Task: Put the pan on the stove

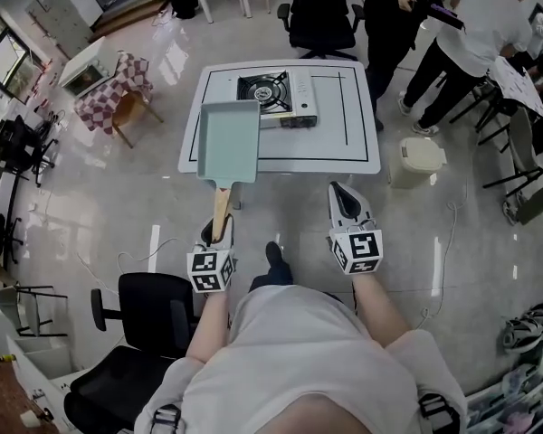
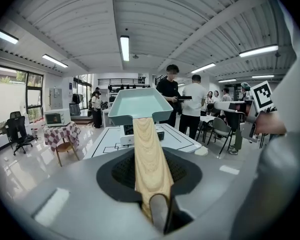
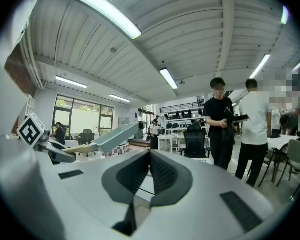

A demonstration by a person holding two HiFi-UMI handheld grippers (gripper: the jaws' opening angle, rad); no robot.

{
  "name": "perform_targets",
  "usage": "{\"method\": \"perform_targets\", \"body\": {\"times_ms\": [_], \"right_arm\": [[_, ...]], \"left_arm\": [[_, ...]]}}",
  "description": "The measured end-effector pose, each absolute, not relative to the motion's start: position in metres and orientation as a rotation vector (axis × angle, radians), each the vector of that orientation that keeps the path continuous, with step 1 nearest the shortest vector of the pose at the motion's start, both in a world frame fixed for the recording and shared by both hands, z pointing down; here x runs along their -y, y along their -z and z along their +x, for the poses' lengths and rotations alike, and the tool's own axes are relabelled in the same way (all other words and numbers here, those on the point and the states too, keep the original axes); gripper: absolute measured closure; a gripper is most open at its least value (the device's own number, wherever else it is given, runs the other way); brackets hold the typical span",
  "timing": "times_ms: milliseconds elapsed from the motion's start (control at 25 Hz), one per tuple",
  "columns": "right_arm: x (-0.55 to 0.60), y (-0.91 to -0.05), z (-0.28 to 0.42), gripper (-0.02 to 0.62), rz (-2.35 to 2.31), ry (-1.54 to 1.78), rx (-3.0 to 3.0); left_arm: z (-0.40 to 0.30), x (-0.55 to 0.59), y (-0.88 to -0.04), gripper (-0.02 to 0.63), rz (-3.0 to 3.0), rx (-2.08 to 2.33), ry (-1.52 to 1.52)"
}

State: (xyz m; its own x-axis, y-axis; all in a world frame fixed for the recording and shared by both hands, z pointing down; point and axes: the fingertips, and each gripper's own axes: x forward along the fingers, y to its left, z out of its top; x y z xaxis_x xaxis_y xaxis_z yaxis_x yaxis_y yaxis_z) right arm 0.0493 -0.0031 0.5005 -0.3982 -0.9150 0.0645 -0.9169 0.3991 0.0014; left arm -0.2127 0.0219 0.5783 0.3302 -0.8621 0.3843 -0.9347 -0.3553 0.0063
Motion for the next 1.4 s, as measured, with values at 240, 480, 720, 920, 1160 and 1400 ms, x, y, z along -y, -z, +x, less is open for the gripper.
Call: {"method": "perform_targets", "body": {"times_ms": [240,480,720,920,1160,1400], "right_arm": [[0.058,-0.513,0.043,0.588,1.72,-0.088,2.525],[0.125,-0.519,0.028,0.588,1.767,-0.117,2.461],[0.179,-0.524,0.02,0.588,1.816,-0.137,2.429],[0.203,-0.524,0.019,0.588,1.785,-0.137,2.44],[0.228,-0.521,0.041,0.588,1.731,-0.148,2.472],[0.249,-0.525,0.077,0.588,1.712,-0.179,2.485]], "left_arm": [[-0.216,0.043,-0.594,0.499,2.375,1.565,-0.464],[-0.23,0.12,-0.602,0.5,2.398,1.487,-0.492],[-0.231,0.182,-0.614,0.5,2.449,1.432,-0.551],[-0.22,0.204,-0.622,0.5,2.441,1.413,-0.57],[-0.2,0.223,-0.638,0.499,2.364,1.436,-0.669],[-0.177,0.247,-0.655,0.5,2.271,1.464,-0.719]]}}
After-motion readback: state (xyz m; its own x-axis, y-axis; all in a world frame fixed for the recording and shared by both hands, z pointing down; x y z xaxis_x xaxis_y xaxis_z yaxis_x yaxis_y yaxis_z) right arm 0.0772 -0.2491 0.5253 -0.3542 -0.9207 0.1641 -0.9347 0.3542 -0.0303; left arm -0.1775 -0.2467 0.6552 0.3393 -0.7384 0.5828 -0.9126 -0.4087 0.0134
